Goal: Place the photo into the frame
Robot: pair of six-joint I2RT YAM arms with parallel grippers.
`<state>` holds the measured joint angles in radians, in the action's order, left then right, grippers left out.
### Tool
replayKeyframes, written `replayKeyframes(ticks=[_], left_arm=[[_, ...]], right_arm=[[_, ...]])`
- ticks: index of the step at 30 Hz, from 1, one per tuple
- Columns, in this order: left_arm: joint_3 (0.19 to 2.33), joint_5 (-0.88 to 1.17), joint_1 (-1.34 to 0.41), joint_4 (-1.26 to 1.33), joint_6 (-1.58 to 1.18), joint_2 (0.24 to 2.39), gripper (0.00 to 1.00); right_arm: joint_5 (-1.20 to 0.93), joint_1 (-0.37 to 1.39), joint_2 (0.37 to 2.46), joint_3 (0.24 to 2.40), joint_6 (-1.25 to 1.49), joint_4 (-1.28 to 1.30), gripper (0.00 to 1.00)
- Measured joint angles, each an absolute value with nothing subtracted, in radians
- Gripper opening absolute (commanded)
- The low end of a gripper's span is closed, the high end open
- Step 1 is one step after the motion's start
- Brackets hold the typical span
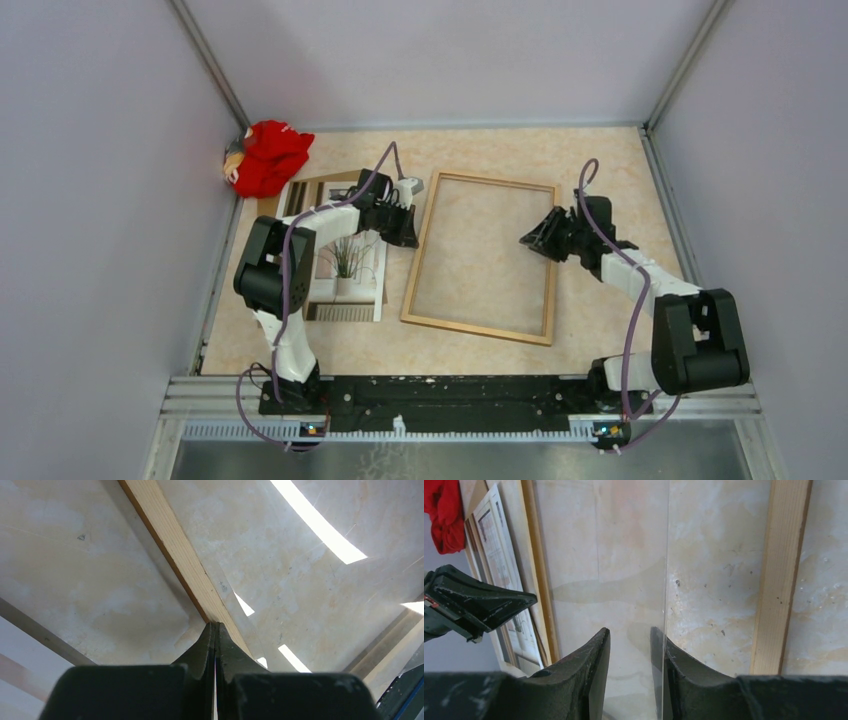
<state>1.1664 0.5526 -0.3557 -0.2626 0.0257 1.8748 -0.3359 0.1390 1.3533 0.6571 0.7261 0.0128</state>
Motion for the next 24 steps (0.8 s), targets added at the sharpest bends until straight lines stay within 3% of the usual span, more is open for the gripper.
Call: replayKeyframes(ticks=[5,9,13,24], left_arm=[[1.166,0.553,-0.356,-0.263,0.026,1.875,0.00],[1.166,0.553,-0.356,-0.263,0.026,1.875,0.00],[1.166,0.552,-0.356,-0.262,0.026,1.875,0.00],[1.166,0.552,-0.356,-0.263,0.027,1.875,0.00]], right_arm=[[-0.325,0.127,1.365,0.677,0.689,0.058,0.37],[-0.314,0.121,1.374,0.686,0.667,0.071,0.18],[-0.312,0.119,1.376,0.686,0.664,0.070,0.07],[-0.314,0.110,1.376,0.686,0.663,0.069,0.04]])
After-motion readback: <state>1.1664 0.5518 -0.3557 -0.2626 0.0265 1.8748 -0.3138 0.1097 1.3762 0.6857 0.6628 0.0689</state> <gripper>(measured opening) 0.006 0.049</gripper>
